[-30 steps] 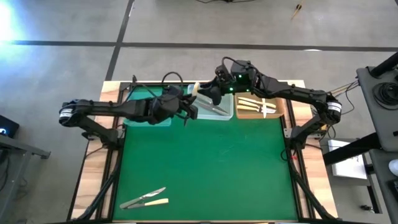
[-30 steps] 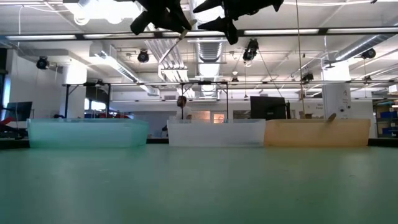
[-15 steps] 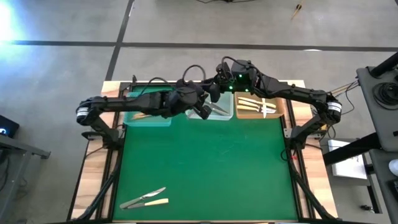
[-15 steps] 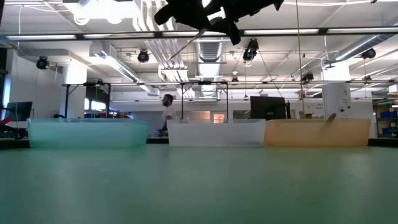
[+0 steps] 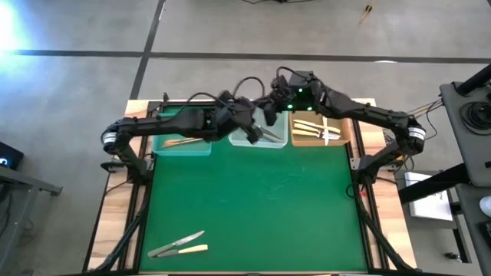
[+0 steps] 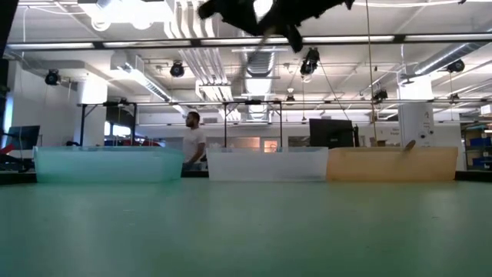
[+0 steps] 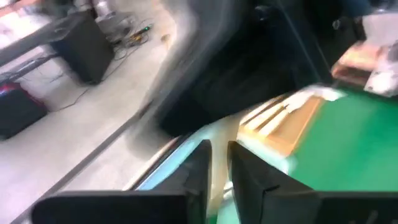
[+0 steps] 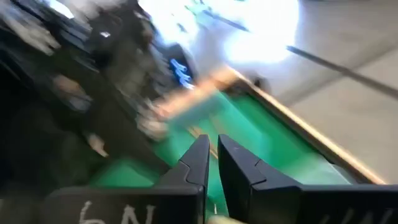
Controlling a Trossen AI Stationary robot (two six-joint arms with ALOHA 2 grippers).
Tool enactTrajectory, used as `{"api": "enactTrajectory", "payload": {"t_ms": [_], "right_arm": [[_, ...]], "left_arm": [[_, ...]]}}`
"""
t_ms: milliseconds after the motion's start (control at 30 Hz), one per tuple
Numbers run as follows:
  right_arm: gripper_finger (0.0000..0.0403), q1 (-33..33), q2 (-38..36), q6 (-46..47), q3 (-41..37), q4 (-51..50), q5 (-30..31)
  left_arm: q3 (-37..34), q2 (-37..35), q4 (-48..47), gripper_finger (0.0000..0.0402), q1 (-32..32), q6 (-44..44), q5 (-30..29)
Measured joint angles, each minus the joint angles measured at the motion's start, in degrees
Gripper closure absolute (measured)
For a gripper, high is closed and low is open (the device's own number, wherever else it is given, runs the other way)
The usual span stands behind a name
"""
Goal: Sort silverware by color (type)
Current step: Put the yellow knife into the orange bin
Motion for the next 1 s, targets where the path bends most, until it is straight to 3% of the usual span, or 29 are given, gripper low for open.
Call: {"api": "enactTrajectory", "payload": {"t_ms": [67,233,533,633,800,1000], "right_arm": [[0.0386,-2.1,-1.3,-1.1,0.2,-6.4,0.7],[0.0386,-7.0,-3.1,-8.0,5.5,-24.1,11.8],[0.0386,-13.7,-2.4,-14.7,5.6,-51.5,14.6],[0.0386,-13.9,-2.1,-17.0,3.4,-54.0,18.1],[0.0382,-13.9,-2.2,-21.4,1.1,-54.4,18.2],[0.0317,-13.9,-2.1,-23.0,0.7,-54.8,18.3]], "left_arm": [[0.0,-1.4,-3.0,0.0361,0.4,-0.1,-2.5],[0.1,-4.4,-9.5,0.0362,0.6,-2.7,-5.5],[0.0,-11.0,-13.3,0.0368,0.6,-5.4,-4.4],[-0.1,-13.4,-13.2,0.0367,0.4,-5.8,-3.6],[0.0,-17.1,-13.1,0.0366,0.4,-6.0,-0.8],[0.0,-21.9,-13.9,0.0366,0.3,-8.3,7.4]]}}
